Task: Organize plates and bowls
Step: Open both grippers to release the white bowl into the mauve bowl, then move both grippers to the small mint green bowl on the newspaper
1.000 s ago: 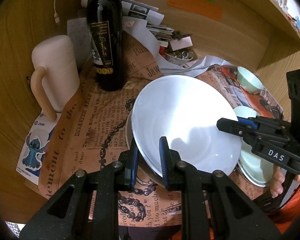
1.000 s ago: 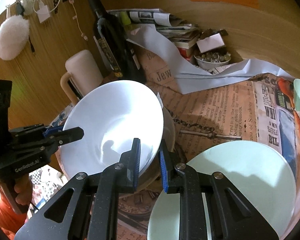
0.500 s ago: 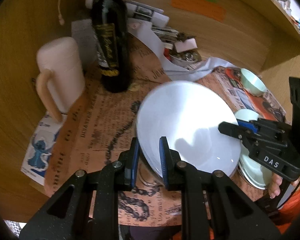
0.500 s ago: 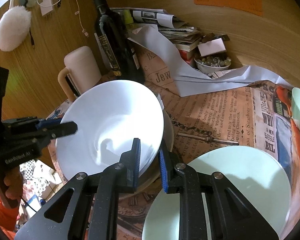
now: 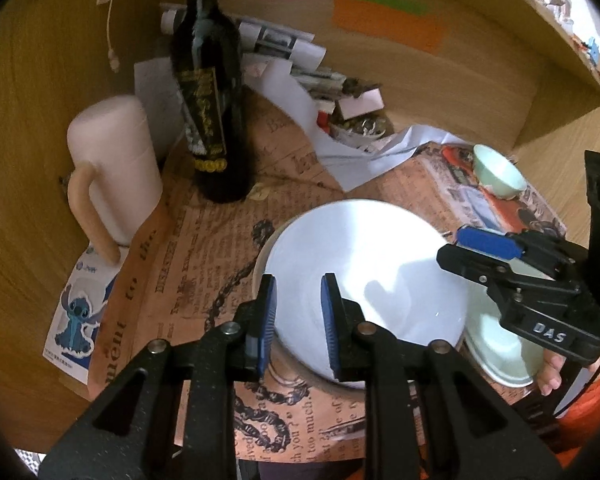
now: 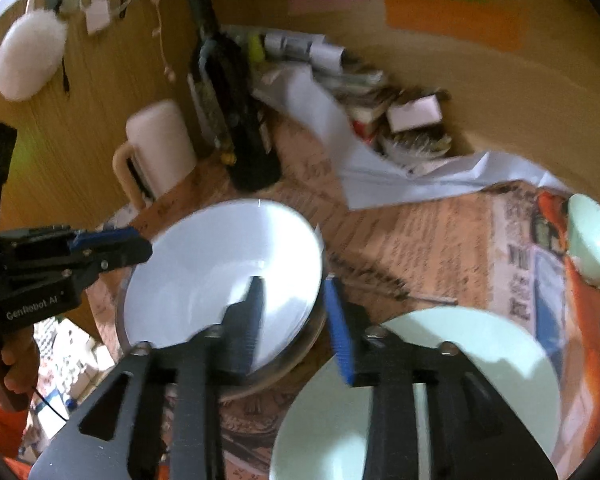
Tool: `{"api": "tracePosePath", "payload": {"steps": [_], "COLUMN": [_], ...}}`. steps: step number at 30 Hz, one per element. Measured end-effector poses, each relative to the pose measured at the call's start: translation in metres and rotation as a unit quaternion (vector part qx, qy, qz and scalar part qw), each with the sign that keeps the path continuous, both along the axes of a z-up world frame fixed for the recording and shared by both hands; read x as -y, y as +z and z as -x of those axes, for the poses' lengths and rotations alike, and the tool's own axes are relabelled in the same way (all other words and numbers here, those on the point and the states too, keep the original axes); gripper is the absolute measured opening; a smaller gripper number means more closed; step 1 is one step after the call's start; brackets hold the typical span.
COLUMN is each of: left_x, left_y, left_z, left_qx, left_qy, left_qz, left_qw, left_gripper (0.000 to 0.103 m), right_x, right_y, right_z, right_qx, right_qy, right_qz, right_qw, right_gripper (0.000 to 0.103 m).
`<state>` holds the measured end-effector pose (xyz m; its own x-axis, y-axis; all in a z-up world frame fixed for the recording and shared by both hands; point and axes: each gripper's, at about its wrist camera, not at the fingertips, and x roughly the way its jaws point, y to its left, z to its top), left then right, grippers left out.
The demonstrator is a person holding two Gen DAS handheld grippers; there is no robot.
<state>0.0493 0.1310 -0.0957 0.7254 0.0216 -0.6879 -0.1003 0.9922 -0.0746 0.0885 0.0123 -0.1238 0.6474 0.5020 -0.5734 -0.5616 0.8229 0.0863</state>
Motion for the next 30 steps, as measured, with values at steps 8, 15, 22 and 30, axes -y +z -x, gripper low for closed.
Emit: {"api": "tracePosePath", "payload": {"steps": [8, 15, 22, 30], "left_x": [0.024, 0.06, 0.09, 0.108], "left_y": [0.04, 0.066, 0.078, 0.069], "left_z": [-0.007, -0.034, -0.072, -0.14], "left_qx": [0.066, 0.101, 0.098, 0.041], "left_qy": [-0.018, -0.056, -0.095, -0.128], "left_qz": [-0.007, -0.019, -0.031, -0.009], "left_qw": [0.9976, 0.9931, 0.9901, 0.9909], "left_gripper": [0.057, 0.069, 0.073, 0.073], "right_x": [0.042, 0.103, 0.166, 0.224], "right_y": [0.029, 0.048, 0.052, 0.038], "right_z": [0.001, -0.013, -0.041, -0.074], "right_qx": [0.043, 0.06, 0.059, 0.025], "right_qy": [-0.047, -0.121, -0.212, -0.293], "right_qz": [-0.026, -0.038, -0.032, -0.039], "right_qw": [0.998, 0.99, 0.975, 0.955], "right_gripper": [0.046, 0.046, 0.046, 0.046]}}
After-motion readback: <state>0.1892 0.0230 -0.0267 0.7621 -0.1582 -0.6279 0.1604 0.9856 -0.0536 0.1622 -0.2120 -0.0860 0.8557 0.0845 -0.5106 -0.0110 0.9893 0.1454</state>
